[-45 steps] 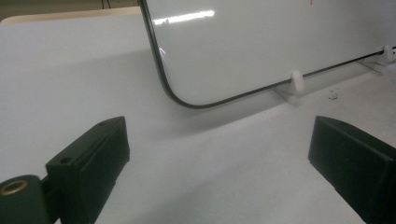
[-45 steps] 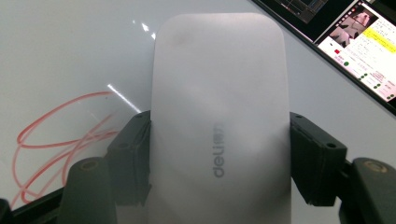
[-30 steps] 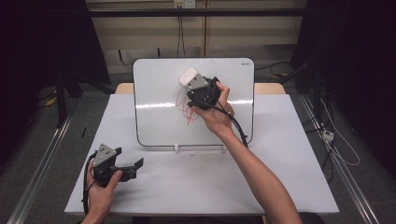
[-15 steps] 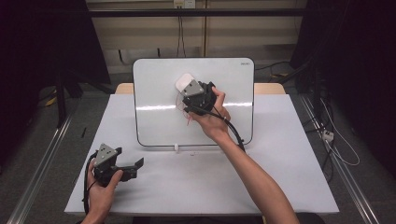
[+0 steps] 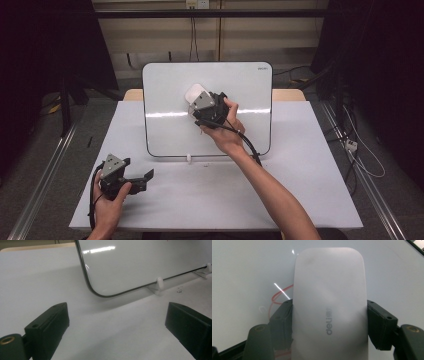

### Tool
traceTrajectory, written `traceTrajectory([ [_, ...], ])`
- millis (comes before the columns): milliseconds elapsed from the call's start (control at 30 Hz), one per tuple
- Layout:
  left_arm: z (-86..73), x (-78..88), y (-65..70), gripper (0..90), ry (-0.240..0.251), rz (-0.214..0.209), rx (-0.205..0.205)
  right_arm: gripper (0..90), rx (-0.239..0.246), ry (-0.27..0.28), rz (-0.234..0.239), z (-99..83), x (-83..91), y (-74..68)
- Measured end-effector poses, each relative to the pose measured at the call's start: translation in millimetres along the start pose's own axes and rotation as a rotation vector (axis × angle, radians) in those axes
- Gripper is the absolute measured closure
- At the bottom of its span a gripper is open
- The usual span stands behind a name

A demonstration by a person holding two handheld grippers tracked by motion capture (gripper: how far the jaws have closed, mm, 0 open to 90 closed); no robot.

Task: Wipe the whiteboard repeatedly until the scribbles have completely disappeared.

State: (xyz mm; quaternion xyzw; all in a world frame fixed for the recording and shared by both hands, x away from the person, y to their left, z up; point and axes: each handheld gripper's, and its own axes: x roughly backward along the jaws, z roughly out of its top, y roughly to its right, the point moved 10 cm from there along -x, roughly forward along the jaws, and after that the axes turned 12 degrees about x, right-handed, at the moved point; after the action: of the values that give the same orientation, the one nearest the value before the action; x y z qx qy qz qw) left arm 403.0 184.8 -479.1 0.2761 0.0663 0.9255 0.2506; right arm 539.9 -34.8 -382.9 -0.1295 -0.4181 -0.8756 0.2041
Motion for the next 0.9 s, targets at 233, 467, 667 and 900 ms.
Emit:
traceTrajectory([
  [233, -0.7, -0.4, -0.5, 5.2, -0.009, 0.005, -0.006, 31.6, 0.013, 0.005, 0.003, -0.1, 0.5, -7.4],
  [467, -0.6, -1.1, -0.1, 5.2, -0.007, 0.002, -0.007, 31.6, 0.027, 0.006, 0.013, -0.3, 1.3, -16.3],
  [667, -0.4, -1.0, 0.0, 5.2, -0.006, 0.001, -0.007, 31.6, 0.025, 0.015, 0.027, -0.3, 1.5, -22.2],
  [900, -0.5, -0.6, -0.2, 5.2, -0.006, -0.002, -0.002, 31.6, 0.054, 0.02, 0.052, -0.2, 2.7, -33.4],
])
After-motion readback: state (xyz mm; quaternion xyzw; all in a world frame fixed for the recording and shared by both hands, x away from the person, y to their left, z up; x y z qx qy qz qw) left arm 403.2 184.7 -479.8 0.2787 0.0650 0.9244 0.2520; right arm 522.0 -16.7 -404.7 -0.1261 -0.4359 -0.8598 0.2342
